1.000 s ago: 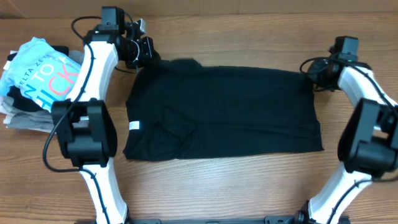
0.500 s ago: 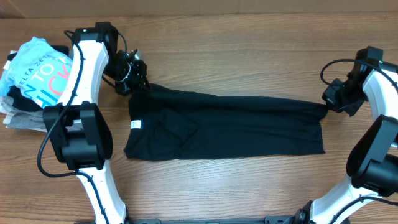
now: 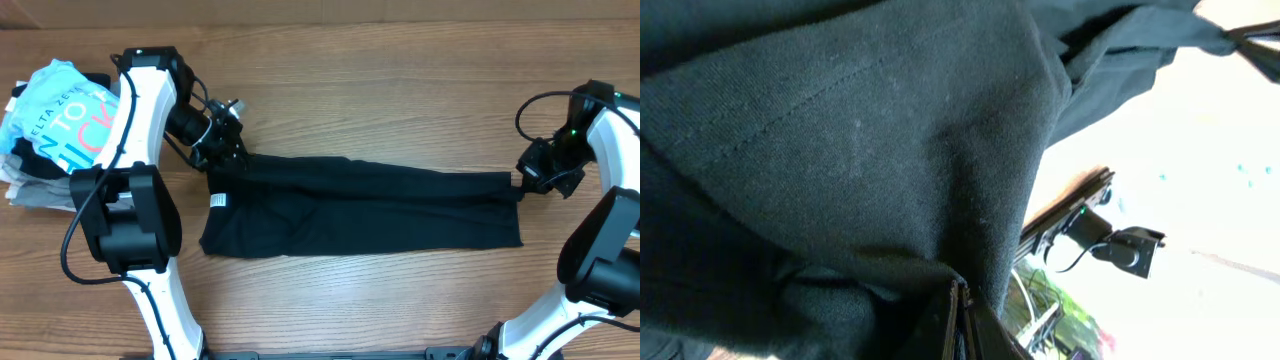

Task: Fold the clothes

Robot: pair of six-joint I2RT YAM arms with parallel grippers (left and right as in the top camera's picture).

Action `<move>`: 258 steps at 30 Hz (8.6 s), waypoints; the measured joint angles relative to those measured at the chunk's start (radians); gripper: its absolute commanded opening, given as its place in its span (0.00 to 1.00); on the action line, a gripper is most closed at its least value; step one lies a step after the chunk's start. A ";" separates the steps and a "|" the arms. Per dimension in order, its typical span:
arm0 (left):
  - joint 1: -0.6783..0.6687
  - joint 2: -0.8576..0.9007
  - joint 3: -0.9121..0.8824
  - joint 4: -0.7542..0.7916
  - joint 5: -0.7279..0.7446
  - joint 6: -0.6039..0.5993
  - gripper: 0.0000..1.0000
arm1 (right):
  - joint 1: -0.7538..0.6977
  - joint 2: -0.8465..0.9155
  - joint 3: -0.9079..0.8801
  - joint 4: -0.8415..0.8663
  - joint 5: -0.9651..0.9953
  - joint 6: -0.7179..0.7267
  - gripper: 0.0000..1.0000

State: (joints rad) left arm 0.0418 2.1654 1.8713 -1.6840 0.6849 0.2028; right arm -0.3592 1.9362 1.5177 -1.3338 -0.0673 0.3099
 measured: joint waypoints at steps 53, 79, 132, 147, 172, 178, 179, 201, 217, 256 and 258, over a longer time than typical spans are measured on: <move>-0.034 -0.211 -0.333 0.245 -0.208 -0.153 0.31 | -0.021 0.000 -0.060 -0.082 0.101 -0.201 0.67; -0.078 -0.211 -0.360 0.354 -0.219 -0.175 0.30 | -0.093 -0.014 -0.048 0.232 -0.051 -0.208 0.04; -0.074 -0.211 -0.362 0.301 -0.219 -0.243 0.95 | 0.589 -0.023 0.020 0.011 -0.101 -0.223 0.32; -0.257 -0.212 -0.644 0.720 -0.178 -0.330 1.00 | 0.452 -0.074 0.055 -0.067 -0.085 -0.206 0.41; 0.151 -0.218 -0.264 0.275 -0.418 -0.320 0.04 | 0.422 -0.074 0.055 -0.084 0.023 -0.206 0.42; 0.146 -0.220 -0.076 0.172 -0.258 -0.343 0.04 | 0.396 -0.074 0.055 -0.082 0.031 -0.206 0.42; 0.101 -0.219 -0.076 0.172 -0.243 -0.349 0.04 | 0.396 -0.074 0.055 -0.083 0.031 -0.206 0.42; -0.566 -0.137 -0.076 0.372 -0.429 -0.504 0.44 | 0.396 -0.074 0.055 -0.089 0.031 -0.206 0.43; -0.262 -0.160 0.180 0.418 -0.329 -0.410 0.50 | 0.422 -0.074 0.055 -0.003 -0.666 -0.483 0.47; -0.304 0.078 -0.025 0.344 -0.328 -0.409 0.49 | 0.540 0.168 0.005 0.021 -0.354 -0.332 0.42; -0.304 0.078 -0.025 0.352 -0.325 -0.410 0.50 | 0.538 0.139 0.026 0.003 -0.393 -0.359 0.48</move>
State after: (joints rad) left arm -0.2623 2.2436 1.8462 -1.3315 0.3595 -0.2070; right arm 0.1791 2.0754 1.5440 -1.3308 -0.4603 -0.0486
